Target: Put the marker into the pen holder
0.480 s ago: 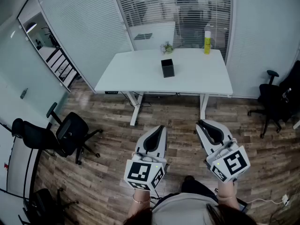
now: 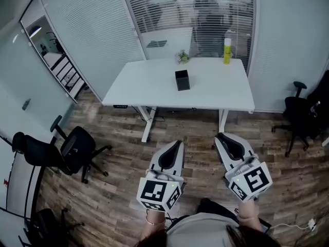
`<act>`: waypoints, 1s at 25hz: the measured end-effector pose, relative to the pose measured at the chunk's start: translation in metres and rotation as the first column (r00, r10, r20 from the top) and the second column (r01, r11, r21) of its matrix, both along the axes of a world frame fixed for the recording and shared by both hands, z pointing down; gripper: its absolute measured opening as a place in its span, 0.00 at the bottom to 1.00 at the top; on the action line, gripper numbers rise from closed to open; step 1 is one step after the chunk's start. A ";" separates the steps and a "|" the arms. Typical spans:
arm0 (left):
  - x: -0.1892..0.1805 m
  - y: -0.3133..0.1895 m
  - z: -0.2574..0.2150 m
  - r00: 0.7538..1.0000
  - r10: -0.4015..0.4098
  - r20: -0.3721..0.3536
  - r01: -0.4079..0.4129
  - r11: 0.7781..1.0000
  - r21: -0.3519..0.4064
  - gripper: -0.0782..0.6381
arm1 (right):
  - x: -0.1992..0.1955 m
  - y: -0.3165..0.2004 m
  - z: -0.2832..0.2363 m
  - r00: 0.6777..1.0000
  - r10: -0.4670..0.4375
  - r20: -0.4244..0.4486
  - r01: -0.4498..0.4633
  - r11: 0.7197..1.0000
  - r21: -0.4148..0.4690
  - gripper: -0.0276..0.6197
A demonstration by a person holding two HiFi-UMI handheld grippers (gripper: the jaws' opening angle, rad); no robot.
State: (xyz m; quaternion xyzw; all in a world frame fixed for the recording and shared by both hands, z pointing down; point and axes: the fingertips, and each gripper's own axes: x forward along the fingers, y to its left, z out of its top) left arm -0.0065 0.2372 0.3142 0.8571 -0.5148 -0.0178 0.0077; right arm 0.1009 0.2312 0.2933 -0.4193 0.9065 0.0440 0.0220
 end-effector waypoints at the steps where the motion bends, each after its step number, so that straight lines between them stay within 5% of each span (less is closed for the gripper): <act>1: 0.003 -0.003 -0.001 1.000 0.000 0.002 0.000 1.000 0.003 0.14 | 0.003 -0.005 0.001 1.000 -0.001 0.006 0.001 1.000 -0.003 0.13; 17: 0.035 -0.038 0.019 0.997 -0.064 0.033 0.066 0.997 -0.044 0.14 | 0.039 -0.055 0.007 0.997 -0.052 0.050 0.053 0.998 -0.018 0.13; 25: 0.055 -0.063 0.023 0.999 -0.023 0.033 0.025 0.998 -0.052 0.14 | 0.046 -0.075 0.018 0.999 -0.035 0.008 0.035 0.999 -0.024 0.13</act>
